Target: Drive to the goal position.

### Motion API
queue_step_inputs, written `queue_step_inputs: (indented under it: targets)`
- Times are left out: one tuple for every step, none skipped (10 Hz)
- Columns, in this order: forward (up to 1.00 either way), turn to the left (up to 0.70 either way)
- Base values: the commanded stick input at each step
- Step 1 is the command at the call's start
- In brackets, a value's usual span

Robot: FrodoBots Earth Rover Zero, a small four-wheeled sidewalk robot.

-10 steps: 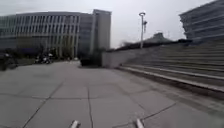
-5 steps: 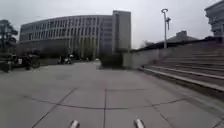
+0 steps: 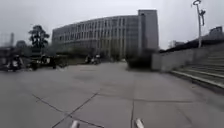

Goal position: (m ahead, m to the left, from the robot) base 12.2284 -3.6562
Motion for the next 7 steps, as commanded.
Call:
queue_step_inputs:
  targets:
    - [1.0,-0.16]
    - [1.0,-0.01]
    - [1.0,0.02]
    - [1.0,0.02]
    - [1.0,0.02]
    - [1.0,0.02]
    - [1.0,-0.24]
